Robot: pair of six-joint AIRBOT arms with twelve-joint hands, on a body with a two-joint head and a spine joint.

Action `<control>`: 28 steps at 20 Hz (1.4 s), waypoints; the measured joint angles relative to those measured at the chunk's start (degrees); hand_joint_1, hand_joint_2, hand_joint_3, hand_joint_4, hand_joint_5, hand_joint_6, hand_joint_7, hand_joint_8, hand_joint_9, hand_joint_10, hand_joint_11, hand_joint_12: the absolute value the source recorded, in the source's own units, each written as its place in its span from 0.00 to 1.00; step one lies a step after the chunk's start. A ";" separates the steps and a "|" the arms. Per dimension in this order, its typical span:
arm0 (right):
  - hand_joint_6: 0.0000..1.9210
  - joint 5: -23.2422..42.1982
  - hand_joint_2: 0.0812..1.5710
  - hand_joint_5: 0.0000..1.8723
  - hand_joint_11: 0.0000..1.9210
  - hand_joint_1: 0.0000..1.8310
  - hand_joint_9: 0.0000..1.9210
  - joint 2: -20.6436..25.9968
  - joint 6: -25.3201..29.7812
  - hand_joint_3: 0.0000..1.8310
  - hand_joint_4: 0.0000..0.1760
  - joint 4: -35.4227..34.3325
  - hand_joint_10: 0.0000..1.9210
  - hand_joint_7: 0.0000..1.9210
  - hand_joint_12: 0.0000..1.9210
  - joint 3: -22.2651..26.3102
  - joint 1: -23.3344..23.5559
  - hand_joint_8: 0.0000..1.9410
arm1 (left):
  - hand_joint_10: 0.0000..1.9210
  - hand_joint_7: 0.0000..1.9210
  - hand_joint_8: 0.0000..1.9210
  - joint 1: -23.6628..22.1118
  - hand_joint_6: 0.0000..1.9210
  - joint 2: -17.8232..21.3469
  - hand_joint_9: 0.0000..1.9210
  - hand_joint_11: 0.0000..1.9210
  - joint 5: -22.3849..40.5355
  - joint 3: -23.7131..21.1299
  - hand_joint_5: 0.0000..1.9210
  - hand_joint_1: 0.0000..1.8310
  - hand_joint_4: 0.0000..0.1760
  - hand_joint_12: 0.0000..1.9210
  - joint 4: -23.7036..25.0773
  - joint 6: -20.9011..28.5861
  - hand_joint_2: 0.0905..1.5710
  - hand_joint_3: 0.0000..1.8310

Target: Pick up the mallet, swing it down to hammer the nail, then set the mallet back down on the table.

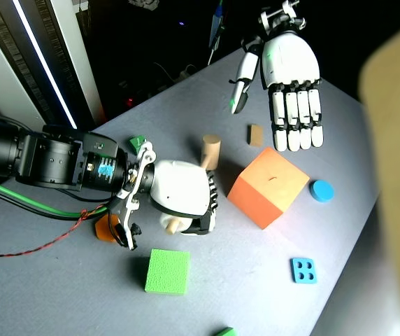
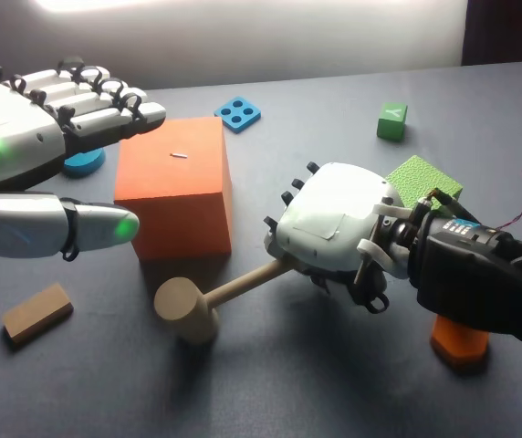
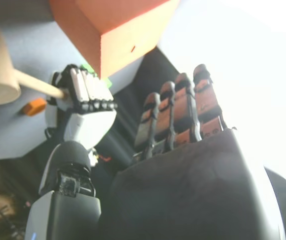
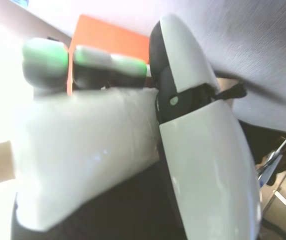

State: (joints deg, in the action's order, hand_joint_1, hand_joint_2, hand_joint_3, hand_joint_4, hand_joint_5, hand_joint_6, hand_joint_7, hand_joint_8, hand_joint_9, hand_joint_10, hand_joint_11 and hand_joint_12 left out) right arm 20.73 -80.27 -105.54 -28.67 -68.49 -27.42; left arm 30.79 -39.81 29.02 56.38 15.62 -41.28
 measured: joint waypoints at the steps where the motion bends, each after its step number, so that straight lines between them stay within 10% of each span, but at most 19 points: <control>1: 0.51 -0.04 0.92 0.50 0.46 0.08 0.50 0.00 0.11 0.00 0.00 0.02 0.58 0.56 0.76 -0.11 -0.04 0.47 | 0.00 0.02 0.00 -0.66 0.00 0.17 0.02 0.01 -0.50 -0.04 0.02 0.00 0.00 0.01 0.22 0.00 0.82 0.00; 11: 0.00 0.94 0.81 0.38 0.21 0.13 0.41 0.04 0.13 0.00 0.00 0.92 0.01 0.43 0.52 -0.24 -0.33 0.00 | 0.01 0.03 0.01 -2.89 0.00 1.27 0.02 0.00 -4.26 -4.39 0.02 0.00 0.00 0.00 0.42 0.09 0.81 0.00; 16: 0.00 0.61 0.74 0.28 0.01 0.21 0.27 -0.04 0.28 0.00 0.00 1.25 0.00 0.31 0.57 -0.22 -0.28 0.00 | 0.00 0.03 0.00 -2.89 0.00 1.27 0.02 0.01 -4.61 -4.79 0.03 0.00 0.00 0.01 0.55 0.07 0.82 0.00; 21: 0.00 -0.87 0.70 0.21 0.00 0.20 0.18 1.20 0.28 0.00 0.00 1.01 0.00 0.21 0.41 1.11 0.17 0.00 | 0.00 0.03 0.00 -2.89 0.00 1.29 0.03 0.01 -5.05 -4.79 0.04 0.00 0.00 0.01 0.48 0.00 0.82 0.00; 28: 0.00 -7.41 0.66 0.15 0.00 0.18 0.14 16.41 8.35 0.00 0.00 -0.35 0.00 0.16 0.30 11.96 9.05 0.00 | 0.00 0.01 0.00 -2.89 0.00 1.40 0.01 0.00 -5.22 -4.79 0.01 0.00 0.00 0.00 0.46 0.00 0.82 0.00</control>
State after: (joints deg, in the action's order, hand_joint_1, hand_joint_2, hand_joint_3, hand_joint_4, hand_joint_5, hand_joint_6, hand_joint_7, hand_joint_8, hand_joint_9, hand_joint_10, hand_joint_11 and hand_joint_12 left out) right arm 13.32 -63.86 -97.19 -29.02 -56.53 -18.37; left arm 27.90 -38.41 23.79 51.59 16.08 -41.28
